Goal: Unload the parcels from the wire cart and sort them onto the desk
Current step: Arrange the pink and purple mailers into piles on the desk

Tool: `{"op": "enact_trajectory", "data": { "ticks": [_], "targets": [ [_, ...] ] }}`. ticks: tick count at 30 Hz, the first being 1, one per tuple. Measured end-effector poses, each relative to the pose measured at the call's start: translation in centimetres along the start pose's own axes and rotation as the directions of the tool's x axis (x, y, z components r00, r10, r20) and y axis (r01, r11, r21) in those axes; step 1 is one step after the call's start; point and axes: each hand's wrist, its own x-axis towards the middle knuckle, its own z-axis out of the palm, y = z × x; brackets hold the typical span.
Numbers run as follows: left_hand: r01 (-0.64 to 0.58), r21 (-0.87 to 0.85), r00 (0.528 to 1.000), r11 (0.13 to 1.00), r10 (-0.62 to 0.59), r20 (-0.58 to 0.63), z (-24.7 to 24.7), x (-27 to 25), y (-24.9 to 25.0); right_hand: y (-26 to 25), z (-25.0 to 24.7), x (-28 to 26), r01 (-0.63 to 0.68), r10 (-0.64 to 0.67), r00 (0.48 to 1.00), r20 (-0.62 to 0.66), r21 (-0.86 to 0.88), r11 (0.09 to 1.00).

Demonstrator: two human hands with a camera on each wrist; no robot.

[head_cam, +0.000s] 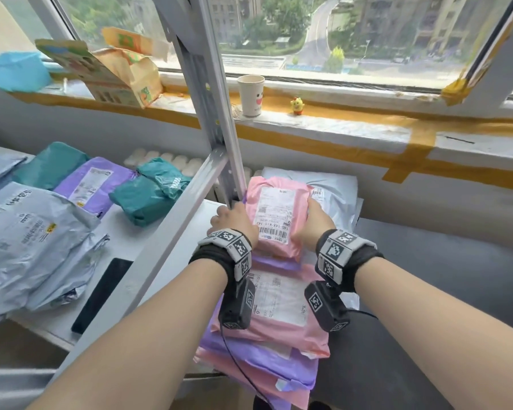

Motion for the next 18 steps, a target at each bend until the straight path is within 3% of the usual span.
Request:
{"op": "enact_trajectory", "data": {
  "ticks": [2, 5, 10, 18],
  "targets": [
    [-0.118, 0.088, 0.993, 0.989, 0.12, -0.009, 0.1, 0.0, -0.3, -0.2, 0.2, -0.2, 0.066, -0.073, 0.997, -0.039, -0.149, 0.987],
    [-0.368, 0.27, 0.929, 0.89, 0.367, 0.059, 0.6, 0.1, 0.1, -0.4, 0.8, -0.5, 0.181, -0.165, 0.983, 0.075, -0.356, 0.917],
    [-0.371, 0.348, 0.907, 0.861, 0.256, 0.334, 1.4, 0.3, -0.1, -0.1, 2.2, -0.3, 0.203, -0.094, 0.965, 0.246, -0.468, 0.86],
    [-0.389, 0.336, 0.883, 0.858, 0.243, 0.401, 0.7, 0.6, 0.3, -0.1, 2.0, -0.4, 0.205, -0.078, 0.954, 0.288, -0.442, 0.873]
  ]
}}
